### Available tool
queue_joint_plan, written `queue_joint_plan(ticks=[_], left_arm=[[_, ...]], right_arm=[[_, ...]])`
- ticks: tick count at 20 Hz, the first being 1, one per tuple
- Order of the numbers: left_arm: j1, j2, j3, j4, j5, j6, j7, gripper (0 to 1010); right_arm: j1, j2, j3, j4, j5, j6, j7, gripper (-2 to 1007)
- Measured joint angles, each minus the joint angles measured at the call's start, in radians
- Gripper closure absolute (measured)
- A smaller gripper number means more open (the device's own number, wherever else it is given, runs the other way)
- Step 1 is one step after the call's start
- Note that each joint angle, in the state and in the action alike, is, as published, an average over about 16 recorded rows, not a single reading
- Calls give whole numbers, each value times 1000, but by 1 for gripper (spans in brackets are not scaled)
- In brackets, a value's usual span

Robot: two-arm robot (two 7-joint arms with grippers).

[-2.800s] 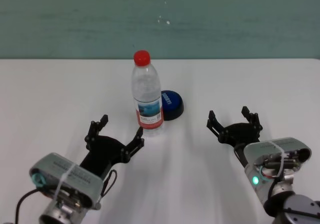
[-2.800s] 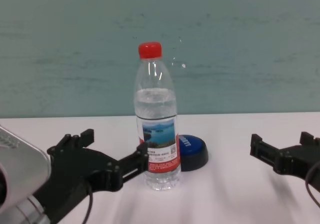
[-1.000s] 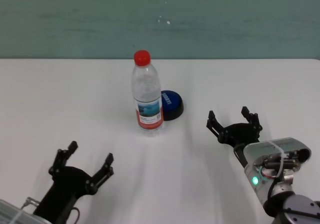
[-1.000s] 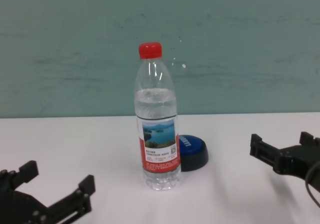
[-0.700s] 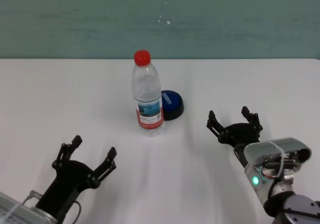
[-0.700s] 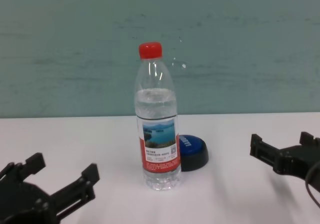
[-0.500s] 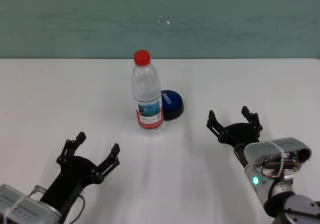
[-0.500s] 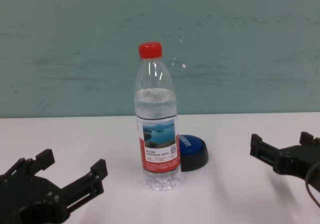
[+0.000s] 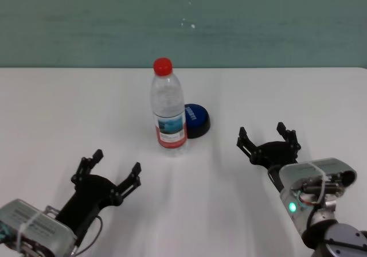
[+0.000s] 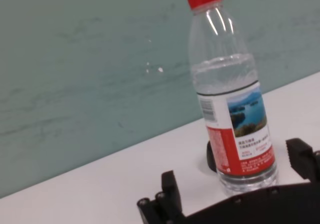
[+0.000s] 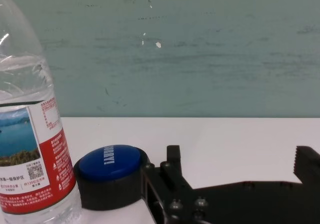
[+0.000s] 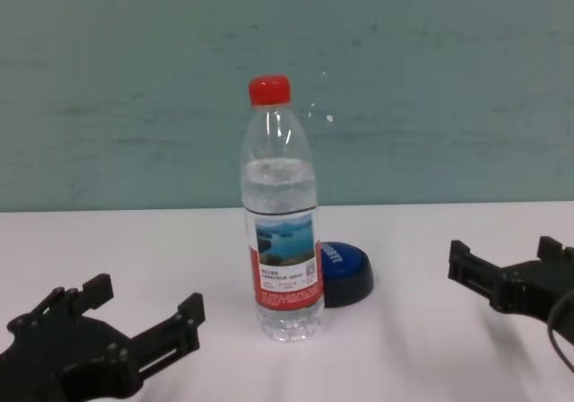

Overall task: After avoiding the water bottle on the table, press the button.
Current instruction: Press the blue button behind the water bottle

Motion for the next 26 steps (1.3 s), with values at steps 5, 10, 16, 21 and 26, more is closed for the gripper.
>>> queue_joint_plan(ticks=[5,10,16,21,26], left_arm=[[-9,2,4,6,3,8,-1,10],[-8,2,4,6,3,8,-1,10],[-6,1,3,4,1,6,-1,10],[-6,1,2,3,0,5,-1,10],[-5,1,2,2,0,5,-1,10]], right_arm=[[0,0,0,0,0,0,0,1],[0,0,0,0,0,0,0,1],[0,0,0,0,0,0,0,1],[-5,5,-5,-10,-3,-7,17,1],[-22,20,-14,-41,-6,-20,59,1]])
